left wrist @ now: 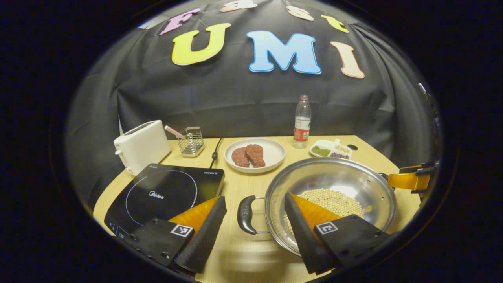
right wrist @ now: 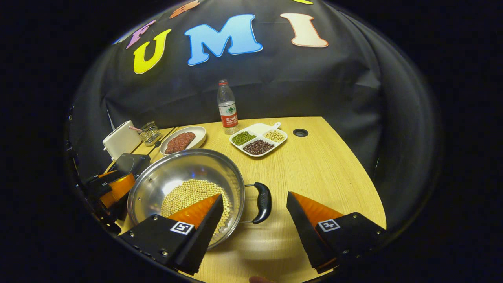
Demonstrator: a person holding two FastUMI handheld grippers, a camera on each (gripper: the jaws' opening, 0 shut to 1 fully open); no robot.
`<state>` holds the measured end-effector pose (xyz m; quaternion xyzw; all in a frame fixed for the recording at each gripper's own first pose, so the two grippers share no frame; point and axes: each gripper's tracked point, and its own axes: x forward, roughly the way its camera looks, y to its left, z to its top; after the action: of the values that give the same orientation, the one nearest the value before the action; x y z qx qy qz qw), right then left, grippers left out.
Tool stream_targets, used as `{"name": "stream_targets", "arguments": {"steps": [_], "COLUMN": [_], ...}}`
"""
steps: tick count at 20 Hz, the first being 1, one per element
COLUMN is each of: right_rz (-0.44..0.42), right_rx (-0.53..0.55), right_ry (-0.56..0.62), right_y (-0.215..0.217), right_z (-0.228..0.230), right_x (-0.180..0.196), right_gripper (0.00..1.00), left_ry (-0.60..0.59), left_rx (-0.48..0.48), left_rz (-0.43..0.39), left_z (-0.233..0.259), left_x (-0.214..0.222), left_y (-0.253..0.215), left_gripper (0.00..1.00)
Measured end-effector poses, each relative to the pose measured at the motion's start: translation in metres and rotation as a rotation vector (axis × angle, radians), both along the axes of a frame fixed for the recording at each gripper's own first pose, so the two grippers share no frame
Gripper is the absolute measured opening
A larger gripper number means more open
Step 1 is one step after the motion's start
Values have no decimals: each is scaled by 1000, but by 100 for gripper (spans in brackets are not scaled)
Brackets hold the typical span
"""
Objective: First push the handle of the pot to place it horizontally, then grasp the pot with both hands and set it on the induction cooktop.
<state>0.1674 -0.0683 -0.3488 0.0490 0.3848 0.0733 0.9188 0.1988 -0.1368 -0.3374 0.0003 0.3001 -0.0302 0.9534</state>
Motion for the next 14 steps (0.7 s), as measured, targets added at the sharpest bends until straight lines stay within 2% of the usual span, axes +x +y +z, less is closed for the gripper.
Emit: {"name": "stream_targets", "arguments": {"steps": [3, 4, 6, 7, 8, 9, 10, 11, 12, 13, 14], "right_rz": [1, 3, 2, 4, 1, 0, -7, -2, -16, -20, -21], "right_rx": [4, 3, -9, -7, -8, -11, -18, -12, -21, -23, -25], "right_ry": [32, 42, 61, 77, 92, 103, 104, 107, 109, 113, 110], "right_y": [7, 8, 8, 8, 8, 8, 6, 8, 4, 3, 4], "right_z": [-17, -22, -33, -38, -41, -45, -47, -49, -49, -49, -49], "right_x": [7, 8, 11, 11, 11, 10, 12, 13, 13, 14, 12], "right_gripper": [99, 99, 99, 98, 95, 81, 85, 71, 74, 63, 63], "left_ry": [33, 45, 55, 64, 75, 86, 98, 110, 120, 133, 146], "left_rx": [4, 7, 9, 13, 17, 23, 27, 28, 33, 35, 31], "left_rz": [7, 11, 22, 28, 32, 32, 31, 31, 39, 45, 49], "left_z": [-17, -22, -30, -34, -38, -42, -45, -49, -52, -56, -59], "left_x": [7, 7, 10, 10, 11, 11, 12, 10, 9, 8, 7], "left_y": [-5, -6, -7, -7, -6, -7, -8, -8, -7, -5, -5], "left_gripper": [93, 98, 100, 93, 98, 98, 98, 98, 98, 95, 92]}}
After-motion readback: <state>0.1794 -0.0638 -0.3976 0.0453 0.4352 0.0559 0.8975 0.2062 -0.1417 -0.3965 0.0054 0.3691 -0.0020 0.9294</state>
